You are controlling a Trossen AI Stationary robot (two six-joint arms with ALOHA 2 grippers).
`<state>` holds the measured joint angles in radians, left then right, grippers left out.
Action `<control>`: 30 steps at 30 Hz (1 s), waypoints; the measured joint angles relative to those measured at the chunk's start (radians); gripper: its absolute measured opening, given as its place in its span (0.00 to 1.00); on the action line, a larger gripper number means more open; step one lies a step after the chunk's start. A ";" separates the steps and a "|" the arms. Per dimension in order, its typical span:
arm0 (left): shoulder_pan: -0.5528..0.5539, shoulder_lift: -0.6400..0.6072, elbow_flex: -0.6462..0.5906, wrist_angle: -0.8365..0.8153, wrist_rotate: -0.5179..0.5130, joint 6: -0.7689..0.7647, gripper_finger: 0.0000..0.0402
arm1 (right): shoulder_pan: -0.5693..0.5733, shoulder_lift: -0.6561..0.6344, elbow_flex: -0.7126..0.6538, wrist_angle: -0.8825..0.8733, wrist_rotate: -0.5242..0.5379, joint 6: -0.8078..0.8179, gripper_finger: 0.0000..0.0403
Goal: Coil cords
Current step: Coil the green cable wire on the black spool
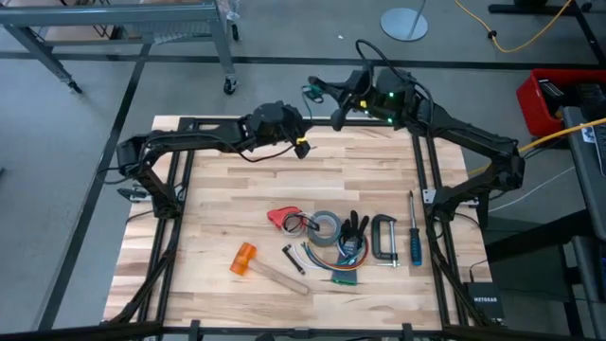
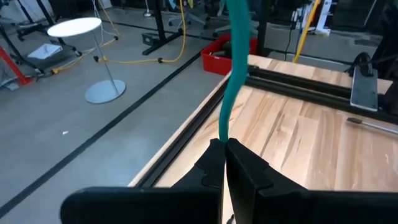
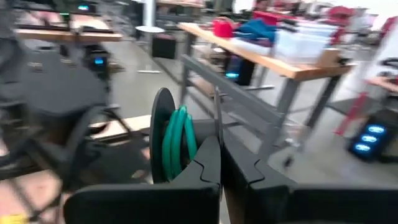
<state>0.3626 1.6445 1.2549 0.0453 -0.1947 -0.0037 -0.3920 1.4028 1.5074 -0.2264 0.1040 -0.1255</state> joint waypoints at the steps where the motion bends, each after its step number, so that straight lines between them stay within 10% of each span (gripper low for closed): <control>1: 0.000 0.004 0.000 0.000 0.000 -0.005 0.00 | 0.000 0.004 0.000 0.000 -0.015 0.010 0.00; 18: -0.048 0.031 0.011 0.111 0.243 -0.064 0.00 | 0.000 0.160 -0.001 0.224 0.100 -0.022 0.00; 30: -0.050 0.016 0.056 -0.194 0.312 -0.009 0.00 | 0.000 0.198 0.000 0.020 0.114 -0.146 0.00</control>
<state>0.3125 1.6602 1.3109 -0.1486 0.1174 -0.0132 -0.3921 1.6005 1.5078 -0.2068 0.2180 -0.2713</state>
